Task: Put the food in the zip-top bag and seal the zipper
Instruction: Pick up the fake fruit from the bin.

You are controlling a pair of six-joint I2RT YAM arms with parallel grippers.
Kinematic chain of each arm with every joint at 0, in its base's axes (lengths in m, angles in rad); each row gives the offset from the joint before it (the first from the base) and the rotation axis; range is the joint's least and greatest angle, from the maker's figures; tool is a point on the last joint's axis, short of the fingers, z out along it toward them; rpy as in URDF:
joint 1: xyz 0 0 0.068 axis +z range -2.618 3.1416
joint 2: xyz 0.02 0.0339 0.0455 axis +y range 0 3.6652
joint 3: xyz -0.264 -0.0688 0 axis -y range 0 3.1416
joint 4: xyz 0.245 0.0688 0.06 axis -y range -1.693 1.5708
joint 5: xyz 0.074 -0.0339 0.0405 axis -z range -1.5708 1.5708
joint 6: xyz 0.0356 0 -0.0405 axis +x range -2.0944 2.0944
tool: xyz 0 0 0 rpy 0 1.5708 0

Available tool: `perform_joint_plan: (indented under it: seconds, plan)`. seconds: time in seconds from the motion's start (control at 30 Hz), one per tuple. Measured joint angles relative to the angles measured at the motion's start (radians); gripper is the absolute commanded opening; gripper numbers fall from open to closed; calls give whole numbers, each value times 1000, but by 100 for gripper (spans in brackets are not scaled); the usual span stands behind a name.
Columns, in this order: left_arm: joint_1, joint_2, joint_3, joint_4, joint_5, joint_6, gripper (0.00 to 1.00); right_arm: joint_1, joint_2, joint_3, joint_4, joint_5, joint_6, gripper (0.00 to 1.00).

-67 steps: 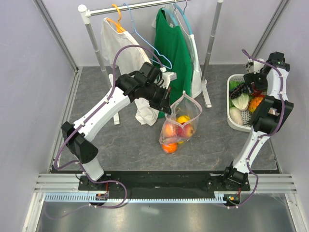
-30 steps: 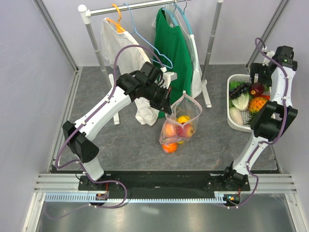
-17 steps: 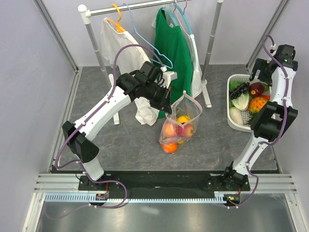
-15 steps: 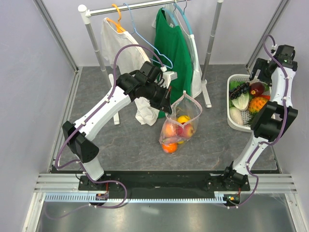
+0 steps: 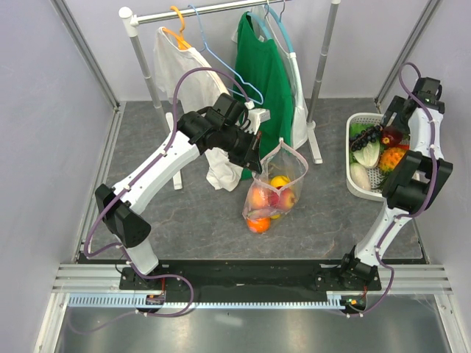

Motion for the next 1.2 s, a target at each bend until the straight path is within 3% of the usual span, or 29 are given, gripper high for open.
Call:
perform_joint_plan:
  seconds: [0.5,0.67,0.97,1.2]
  plan:
    - [0,0,0,0,0,0,2,0,70,-71,131,26,24,97]
    - [0,0,0,0,0,0,2,0,74,-71,147,24,24,76]
    - [0,0,0,0,0,0,2,0,56,-92,153,-18,21,54]
    - [0,0,0,0,0,0,2,0,-69,-111,115,-108,-2,42]
